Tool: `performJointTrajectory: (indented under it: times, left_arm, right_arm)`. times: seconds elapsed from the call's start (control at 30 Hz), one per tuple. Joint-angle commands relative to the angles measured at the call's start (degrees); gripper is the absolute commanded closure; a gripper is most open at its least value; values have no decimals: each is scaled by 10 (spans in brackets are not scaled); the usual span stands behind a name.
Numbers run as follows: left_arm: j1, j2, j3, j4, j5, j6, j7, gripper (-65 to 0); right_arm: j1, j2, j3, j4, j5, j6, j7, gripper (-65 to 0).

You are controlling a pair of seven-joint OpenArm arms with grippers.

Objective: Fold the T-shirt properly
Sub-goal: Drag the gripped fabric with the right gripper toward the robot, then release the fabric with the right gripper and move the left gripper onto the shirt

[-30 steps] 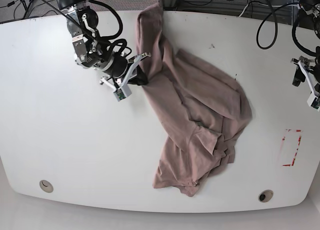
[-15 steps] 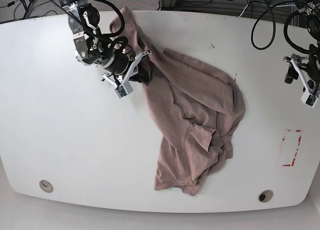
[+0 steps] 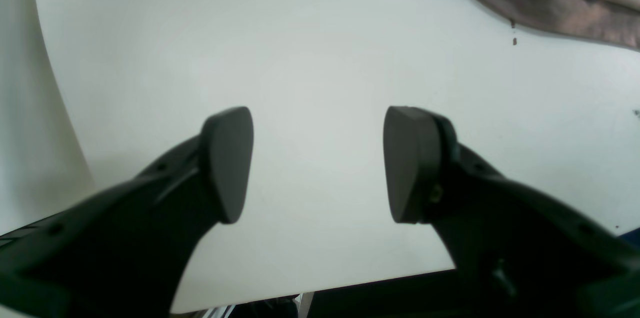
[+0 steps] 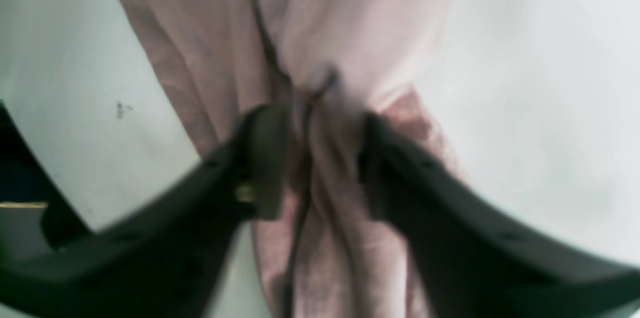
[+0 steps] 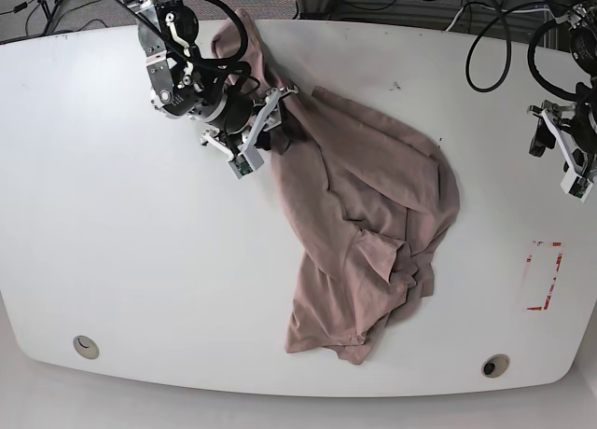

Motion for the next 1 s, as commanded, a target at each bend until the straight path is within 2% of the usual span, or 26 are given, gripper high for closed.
performJointTrajectory:
  times: [0.0, 0.07, 0.2, 0.43, 0.57, 0.73, 0.97]
  left_arm:
    - [-8, -13, -3, 6, -3, -1, -8, -388]
    - [-17, -14, -3, 6, -3, -1, -8, -388]
    - [-29, -14, -3, 6, -3, -1, -8, -388]
    - [-31, -8, -3, 6, -4, -1, -8, -388]
    - [-42, 15, -3, 6, -3, -1, -8, -388]
    - [-42, 25, -3, 6, -3, -1, -7, -388]
    - [-43, 70, -4, 6, 18, -1, -7, -388]
  right_arm:
    - [5, 2, 3, 29, -13, -17, 6, -390]
    - [5, 3, 4, 43, -29, -25, 6, -455]
    - [14, 7, 6, 50, -58, -30, 6, -499]
    - [63, 16, 34, 33, -79, -14, 14, -487]
    - [109, 20, 40, 2, -82, 5, 34, -480]
    - [174, 20, 40, -65, -78, 9, 41, -457]
    - [258, -2, 39, -153, -79, 14, 44, -445]
